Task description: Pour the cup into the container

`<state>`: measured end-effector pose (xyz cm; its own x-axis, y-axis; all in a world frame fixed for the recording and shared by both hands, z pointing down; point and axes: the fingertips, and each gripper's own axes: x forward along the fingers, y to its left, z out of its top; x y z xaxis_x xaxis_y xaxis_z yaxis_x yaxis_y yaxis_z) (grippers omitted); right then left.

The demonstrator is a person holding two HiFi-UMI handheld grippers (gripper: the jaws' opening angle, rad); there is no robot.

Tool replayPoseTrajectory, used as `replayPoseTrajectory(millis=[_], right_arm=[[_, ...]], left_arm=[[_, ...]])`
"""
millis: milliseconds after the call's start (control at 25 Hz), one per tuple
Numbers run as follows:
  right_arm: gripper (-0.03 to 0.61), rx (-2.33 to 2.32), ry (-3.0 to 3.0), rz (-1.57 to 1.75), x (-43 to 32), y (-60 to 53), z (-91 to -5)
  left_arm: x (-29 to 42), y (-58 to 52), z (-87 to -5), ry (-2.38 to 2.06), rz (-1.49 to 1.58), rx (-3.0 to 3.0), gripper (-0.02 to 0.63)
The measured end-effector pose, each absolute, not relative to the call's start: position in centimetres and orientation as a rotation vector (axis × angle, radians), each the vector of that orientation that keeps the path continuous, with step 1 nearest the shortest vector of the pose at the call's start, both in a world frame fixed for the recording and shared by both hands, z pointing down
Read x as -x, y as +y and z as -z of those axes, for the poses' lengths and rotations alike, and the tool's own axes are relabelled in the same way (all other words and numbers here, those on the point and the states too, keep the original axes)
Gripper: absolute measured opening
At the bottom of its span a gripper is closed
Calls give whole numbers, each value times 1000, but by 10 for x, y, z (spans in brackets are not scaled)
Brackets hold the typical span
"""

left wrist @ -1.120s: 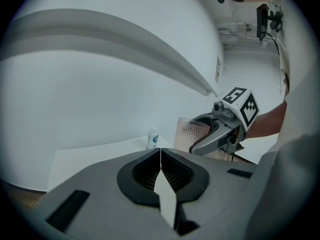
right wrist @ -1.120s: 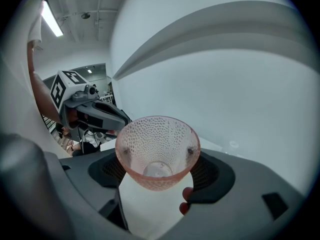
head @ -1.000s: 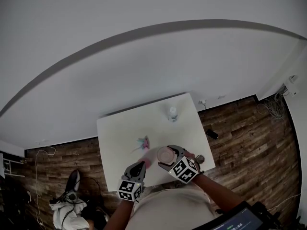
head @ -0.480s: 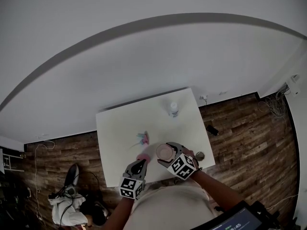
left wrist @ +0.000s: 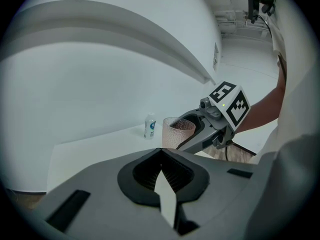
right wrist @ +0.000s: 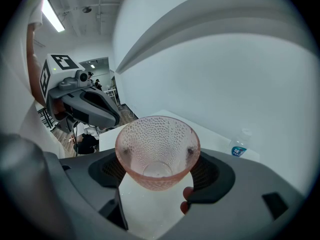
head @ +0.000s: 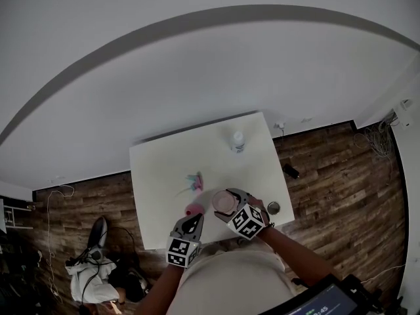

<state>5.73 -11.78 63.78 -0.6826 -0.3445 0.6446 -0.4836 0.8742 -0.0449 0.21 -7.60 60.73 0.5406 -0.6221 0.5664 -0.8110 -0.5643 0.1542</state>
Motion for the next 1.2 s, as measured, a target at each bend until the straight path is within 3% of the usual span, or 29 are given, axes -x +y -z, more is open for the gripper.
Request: replayPoseTrajectory(millis=[1200], right_arm=[[379,-551,-2347,-246,-56,-109,-677]], left_arm=[[-16,-60,-626,-1178,-723,-2372,11]])
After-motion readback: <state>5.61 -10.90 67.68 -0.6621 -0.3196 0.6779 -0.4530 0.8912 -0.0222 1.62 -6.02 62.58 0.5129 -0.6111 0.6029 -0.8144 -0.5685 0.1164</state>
